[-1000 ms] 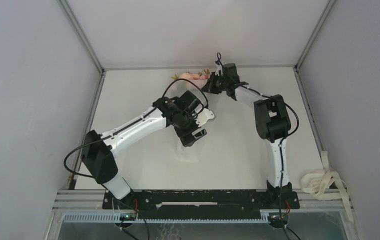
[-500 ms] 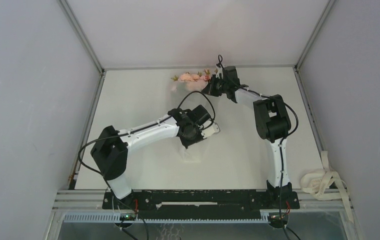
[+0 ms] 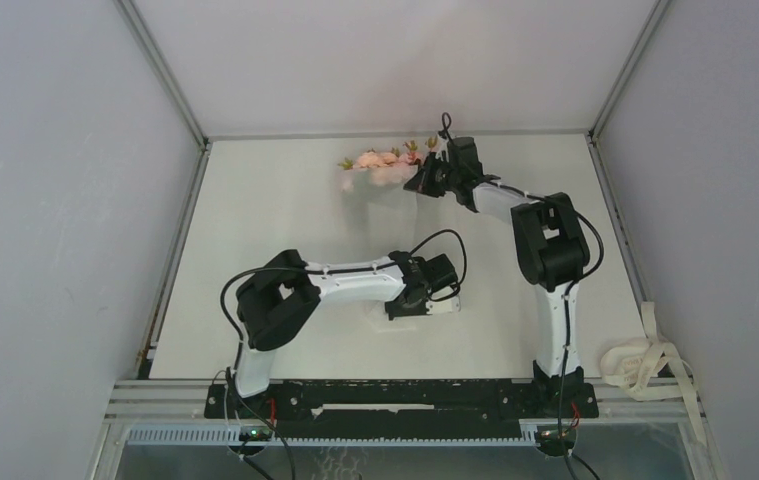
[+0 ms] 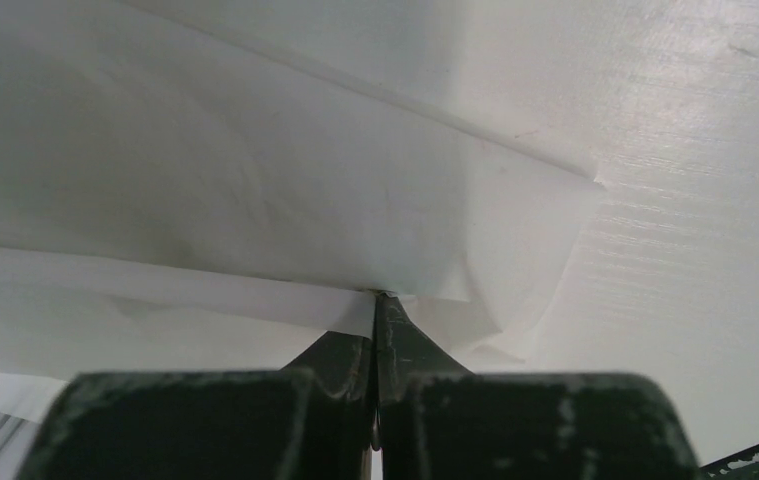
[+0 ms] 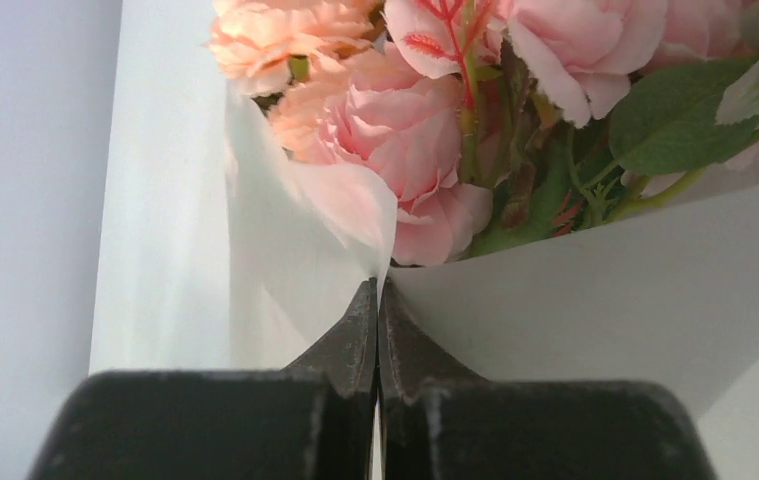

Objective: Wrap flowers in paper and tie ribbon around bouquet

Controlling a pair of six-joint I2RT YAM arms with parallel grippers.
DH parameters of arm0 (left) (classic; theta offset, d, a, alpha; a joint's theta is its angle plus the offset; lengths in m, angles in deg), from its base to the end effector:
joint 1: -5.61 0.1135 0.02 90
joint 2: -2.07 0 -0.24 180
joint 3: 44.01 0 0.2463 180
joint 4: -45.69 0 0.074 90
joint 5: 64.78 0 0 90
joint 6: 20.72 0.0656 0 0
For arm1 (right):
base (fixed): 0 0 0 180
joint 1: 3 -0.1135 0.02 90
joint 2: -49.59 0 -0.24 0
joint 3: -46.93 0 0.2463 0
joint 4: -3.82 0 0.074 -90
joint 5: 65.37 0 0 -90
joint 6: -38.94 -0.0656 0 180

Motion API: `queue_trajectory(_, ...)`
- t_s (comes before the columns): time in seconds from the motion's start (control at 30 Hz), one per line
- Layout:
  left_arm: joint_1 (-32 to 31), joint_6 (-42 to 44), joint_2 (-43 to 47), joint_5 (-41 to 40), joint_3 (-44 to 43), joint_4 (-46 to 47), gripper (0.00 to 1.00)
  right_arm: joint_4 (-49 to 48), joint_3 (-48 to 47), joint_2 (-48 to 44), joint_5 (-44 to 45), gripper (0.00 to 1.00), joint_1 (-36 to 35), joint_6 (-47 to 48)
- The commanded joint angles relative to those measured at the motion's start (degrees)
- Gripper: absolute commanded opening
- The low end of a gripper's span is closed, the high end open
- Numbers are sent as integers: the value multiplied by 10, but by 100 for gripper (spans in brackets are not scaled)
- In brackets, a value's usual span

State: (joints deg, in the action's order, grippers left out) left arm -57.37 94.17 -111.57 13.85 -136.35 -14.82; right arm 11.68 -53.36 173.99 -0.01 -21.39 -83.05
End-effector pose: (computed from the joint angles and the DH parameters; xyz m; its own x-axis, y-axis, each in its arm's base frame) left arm 0.1775 -0.3197 0.1070 -0.0457 0.9978 -0.0471 0.9699 0.0556 0.2370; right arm 0.4599 0.1817 0.1402 -0.7559 0.2562 -0.6026 -0.2617 0.7254 0.6366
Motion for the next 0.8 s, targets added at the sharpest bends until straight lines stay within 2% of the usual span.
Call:
queue_trajectory(0.0,-9,19,-17,41,-3,-2,2,-29,0,-85,42,7,13,20)
queue_trajectory(0.1,-9,18,-14,44,2,1,2,33,13,-130,31,27,22,48)
queue_trajectory(0.23,-8,18,-9,44,4,1,2,87,102,-215,33,33,40,56)
queue_trajectory(0.4,-7,19,-7,41,4,1,2,81,226,-230,-54,40,50,33)
queue_trajectory(0.5,-8,16,-5,29,1,2,2,-6,304,-213,-94,43,47,-13)
queue_trajectory(0.6,-7,13,8,13,-2,0,1,-138,357,-179,-133,41,43,-88)
queue_trajectory(0.7,-7,17,24,3,-7,-3,0,-243,382,-139,-155,34,25,-150)
queue_trajectory(0.77,-8,20,32,-9,-13,-4,0,-311,401,-123,-142,25,10,-190)
